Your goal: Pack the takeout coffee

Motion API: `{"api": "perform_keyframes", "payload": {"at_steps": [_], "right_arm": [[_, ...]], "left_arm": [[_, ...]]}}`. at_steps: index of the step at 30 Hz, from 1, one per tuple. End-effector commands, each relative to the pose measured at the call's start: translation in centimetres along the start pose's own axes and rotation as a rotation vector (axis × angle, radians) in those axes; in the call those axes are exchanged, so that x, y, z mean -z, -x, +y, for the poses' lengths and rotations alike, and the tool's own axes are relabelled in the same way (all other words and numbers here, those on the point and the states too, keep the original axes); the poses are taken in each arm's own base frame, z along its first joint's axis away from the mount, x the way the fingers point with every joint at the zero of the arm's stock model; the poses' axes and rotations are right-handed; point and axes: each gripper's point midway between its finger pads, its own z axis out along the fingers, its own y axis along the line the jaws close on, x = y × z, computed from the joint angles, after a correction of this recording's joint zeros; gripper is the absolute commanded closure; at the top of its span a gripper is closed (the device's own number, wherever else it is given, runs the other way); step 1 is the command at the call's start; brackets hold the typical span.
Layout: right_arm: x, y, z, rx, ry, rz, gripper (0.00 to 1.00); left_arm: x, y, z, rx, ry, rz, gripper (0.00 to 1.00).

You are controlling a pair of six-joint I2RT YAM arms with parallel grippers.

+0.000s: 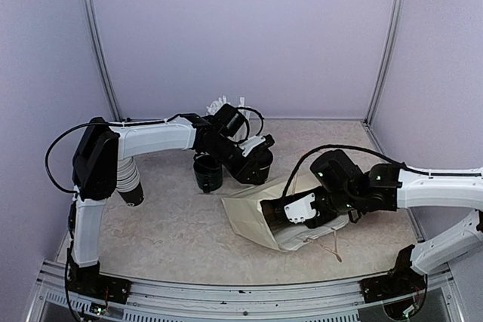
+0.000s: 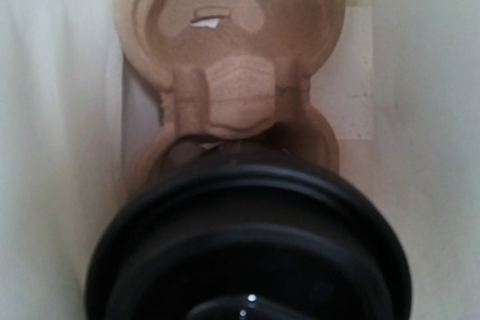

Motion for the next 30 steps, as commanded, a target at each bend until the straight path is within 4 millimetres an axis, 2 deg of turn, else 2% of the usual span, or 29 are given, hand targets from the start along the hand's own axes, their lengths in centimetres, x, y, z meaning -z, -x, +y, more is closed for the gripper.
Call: {"api": "perform_keyframes", "payload": {"at_steps": [1, 7, 13, 18, 22, 25, 29, 30], "right_arm": [[-0.9, -1.6, 2.5, 0.001, 0.065, 0.057, 0.46], [-0.8, -1.7, 2.2, 0.007, 0.048, 0.057, 0.47], [-1.0, -1.9, 0.9, 0.027, -0.046, 0.062, 0.47], [-1.1, -2.2, -1.1, 0.035, -0.135, 0.084, 0.47], [-1.1, -2.1, -1.3, 0.025, -0.139, 0.082, 0.47], [-1.1, -1.9, -0.4, 0.002, -0.077, 0.064, 0.46], [-0.8, -1.3, 2.3, -0.030, 0.095, 0.037, 0.46], [-0.7, -1.2, 2.3, -0.042, 0.112, 0.038, 0.46]], "left_arm": [[-1.1, -1.8, 0.4, 0.031, -0.017, 0.042, 0.57], [-1.4, -1.6, 1.2, 0.040, -0.002, 0.040, 0.57], [-2.2, -2.2, 1.7, 0.054, 0.003, 0.059, 0.55], [-2.4, -2.7, 1.6, 0.058, -0.008, 0.069, 0.55], [-2.4, -2.6, 1.5, 0.057, -0.016, 0.065, 0.55], [-2.4, -2.5, 1.6, 0.058, -0.019, 0.063, 0.55], [-2.5, -2.2, 1.3, 0.060, -0.043, 0.053, 0.55], [-2.4, -2.1, 1.1, 0.060, -0.053, 0.050, 0.56]]}}
